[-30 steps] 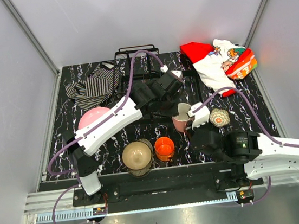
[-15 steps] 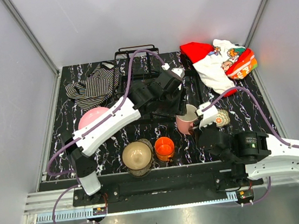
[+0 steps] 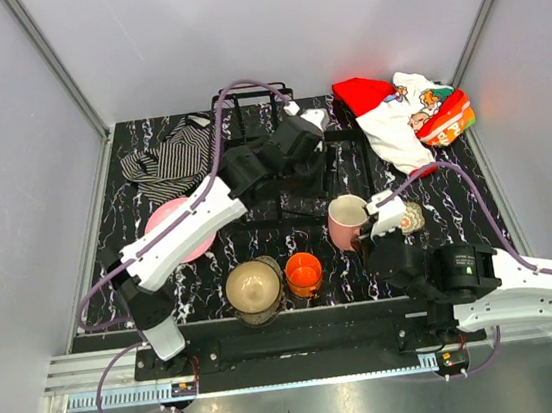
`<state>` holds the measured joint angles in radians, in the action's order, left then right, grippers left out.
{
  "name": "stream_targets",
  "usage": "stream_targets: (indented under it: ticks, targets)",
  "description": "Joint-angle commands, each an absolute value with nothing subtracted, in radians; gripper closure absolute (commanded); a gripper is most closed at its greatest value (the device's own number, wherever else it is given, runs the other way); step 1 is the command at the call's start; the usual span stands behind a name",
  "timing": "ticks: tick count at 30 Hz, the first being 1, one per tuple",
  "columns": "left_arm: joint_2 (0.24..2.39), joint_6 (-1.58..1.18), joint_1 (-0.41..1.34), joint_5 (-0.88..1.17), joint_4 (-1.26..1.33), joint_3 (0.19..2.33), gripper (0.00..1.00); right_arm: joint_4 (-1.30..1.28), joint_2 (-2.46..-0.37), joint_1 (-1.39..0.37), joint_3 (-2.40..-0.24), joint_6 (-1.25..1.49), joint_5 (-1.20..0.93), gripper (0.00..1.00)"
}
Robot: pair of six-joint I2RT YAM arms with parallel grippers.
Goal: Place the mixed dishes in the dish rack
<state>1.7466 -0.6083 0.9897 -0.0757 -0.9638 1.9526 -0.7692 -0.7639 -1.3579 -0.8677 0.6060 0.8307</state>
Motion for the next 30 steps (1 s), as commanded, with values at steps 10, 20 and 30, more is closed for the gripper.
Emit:
stream_targets:
  ticks: [10,20,30]
  targets:
    - [1.272,-0.606,0.948,-0.248,-0.891,1.745,0.36,-0.779,-0.712,-1.321,-0.838,0.764,1.051,1.00]
    - [1.071,-0.612,0.919,-0.293,-0.919,1.661,0.35,-0.456,-0.844,-0.864,-0.842,0.424,0.692,1.00]
    - [1.072,-0.581,0.916,-0.262,-0.920,1.660,0.36,-0.242,-1.173,-0.597,-1.029,0.258,0.569,1.00]
